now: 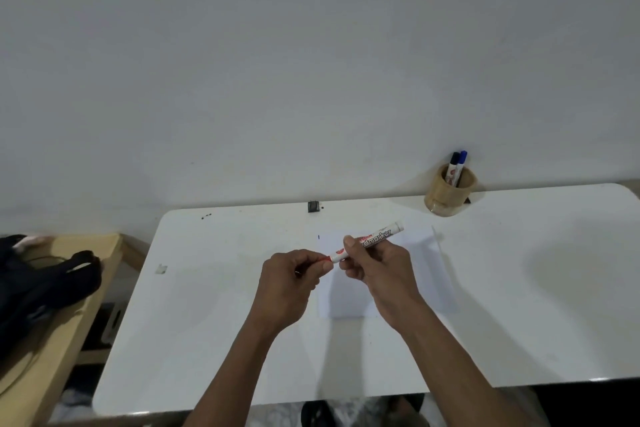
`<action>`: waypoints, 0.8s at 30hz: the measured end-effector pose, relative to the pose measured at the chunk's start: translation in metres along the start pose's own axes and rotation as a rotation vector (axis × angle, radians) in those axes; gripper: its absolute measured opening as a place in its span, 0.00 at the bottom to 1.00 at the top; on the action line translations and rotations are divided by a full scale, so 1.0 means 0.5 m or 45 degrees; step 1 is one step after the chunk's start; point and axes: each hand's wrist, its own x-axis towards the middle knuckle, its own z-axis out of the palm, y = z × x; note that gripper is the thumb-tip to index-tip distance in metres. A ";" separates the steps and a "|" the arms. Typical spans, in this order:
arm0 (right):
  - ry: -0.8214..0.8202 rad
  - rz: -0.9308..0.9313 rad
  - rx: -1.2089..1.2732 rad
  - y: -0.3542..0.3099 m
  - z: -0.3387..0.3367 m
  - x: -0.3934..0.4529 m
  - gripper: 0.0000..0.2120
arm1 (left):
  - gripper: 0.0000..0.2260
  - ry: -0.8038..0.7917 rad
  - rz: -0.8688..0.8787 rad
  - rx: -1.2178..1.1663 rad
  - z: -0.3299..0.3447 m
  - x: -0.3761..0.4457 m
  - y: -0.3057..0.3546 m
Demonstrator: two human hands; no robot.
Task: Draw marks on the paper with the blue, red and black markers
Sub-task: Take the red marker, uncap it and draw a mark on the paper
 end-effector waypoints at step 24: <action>0.220 0.009 0.125 0.064 -0.064 0.122 0.07 | 0.04 0.238 -0.321 0.433 0.040 0.277 -0.171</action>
